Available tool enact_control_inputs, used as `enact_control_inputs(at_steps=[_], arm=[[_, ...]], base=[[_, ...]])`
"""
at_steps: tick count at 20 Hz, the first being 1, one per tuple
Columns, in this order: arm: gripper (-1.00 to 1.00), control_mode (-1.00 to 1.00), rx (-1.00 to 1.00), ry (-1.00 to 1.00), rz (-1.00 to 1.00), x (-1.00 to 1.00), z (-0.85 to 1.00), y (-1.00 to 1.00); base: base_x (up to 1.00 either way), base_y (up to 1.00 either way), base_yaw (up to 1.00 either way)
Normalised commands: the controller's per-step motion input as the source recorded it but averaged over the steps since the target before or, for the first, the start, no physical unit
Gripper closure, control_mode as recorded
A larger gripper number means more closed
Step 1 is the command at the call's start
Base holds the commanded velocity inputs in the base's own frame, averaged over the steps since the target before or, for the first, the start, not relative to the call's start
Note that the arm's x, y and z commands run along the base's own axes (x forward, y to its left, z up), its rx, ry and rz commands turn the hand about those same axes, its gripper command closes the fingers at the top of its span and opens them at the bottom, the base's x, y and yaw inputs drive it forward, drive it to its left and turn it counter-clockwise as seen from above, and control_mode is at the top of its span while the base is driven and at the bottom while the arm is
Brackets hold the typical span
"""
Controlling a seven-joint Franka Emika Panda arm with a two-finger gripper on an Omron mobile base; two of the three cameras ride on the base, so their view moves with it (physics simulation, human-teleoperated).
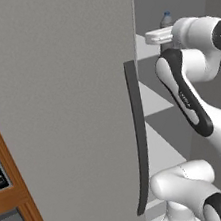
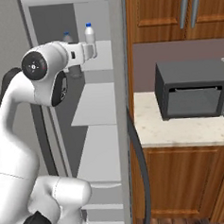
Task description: Take the bottled waters from the counter and place them in the freezer to freeze. Close the freezer door after placing the bottles.
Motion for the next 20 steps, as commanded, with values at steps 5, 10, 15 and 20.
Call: enact_control_inputs(at_steps=[5,10,15,20], arm=[[1.00,-1.00,0.00,0.00,0.00,0.57,0.03,0.00],[1.00,-1.00,0.00,0.00,0.00,0.66,0.00,0.00],[1.00,-1.00,0.00,0.00,0.00,0.28,0.00,-0.16],[1.00,-1.00,0.00,0.01,0.00,0.22,0.00,-0.17]], base=[[0.00,0.00,0.00],[0.00,0.00,0.00],[0.00,0.00,0.00],[0.00,0.00,0.00]])
